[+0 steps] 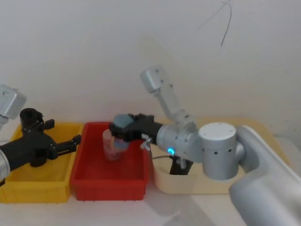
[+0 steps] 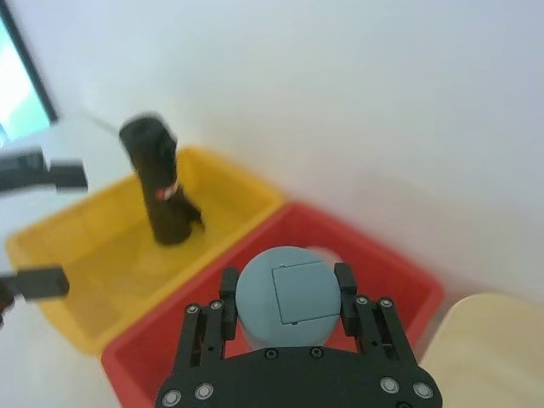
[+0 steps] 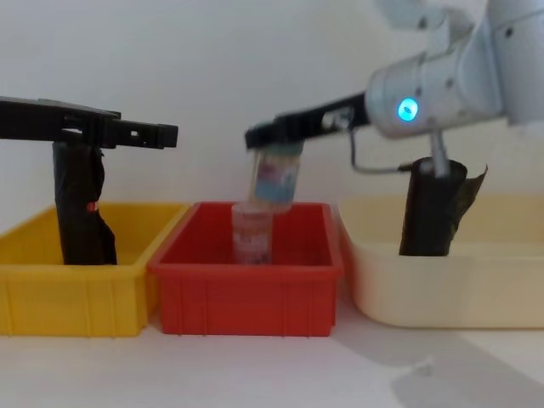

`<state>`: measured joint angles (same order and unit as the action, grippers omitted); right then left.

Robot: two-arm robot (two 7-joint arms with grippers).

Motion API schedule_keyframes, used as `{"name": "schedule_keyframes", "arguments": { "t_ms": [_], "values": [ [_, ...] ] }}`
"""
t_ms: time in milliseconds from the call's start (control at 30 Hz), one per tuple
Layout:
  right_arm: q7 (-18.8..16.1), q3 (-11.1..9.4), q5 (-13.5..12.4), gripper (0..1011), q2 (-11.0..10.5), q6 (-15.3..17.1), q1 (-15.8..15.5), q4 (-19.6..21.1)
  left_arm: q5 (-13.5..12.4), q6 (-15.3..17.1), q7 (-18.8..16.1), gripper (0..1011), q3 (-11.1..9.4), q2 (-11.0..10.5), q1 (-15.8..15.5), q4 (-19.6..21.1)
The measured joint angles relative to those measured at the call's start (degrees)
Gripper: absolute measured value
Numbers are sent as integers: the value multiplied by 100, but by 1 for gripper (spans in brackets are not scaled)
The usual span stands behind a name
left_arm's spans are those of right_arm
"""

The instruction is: Pick up the garbage bag with the one hand and transfer it to the other hand.

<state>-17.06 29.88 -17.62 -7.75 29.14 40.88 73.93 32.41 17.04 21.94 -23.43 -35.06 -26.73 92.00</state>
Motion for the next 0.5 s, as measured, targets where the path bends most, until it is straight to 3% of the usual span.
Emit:
{"name": "schedule_keyframes", "arguments": {
  "t_ms": [267,500],
  "values": [
    [112,-494,-213,658,-174,-61,-92,482,0,0,0,1001,0,0,0,0],
    [165,-769,-331,659,-310,-129,-155,635,0,0,0,1001,0,0,0,0]
  ]
}}
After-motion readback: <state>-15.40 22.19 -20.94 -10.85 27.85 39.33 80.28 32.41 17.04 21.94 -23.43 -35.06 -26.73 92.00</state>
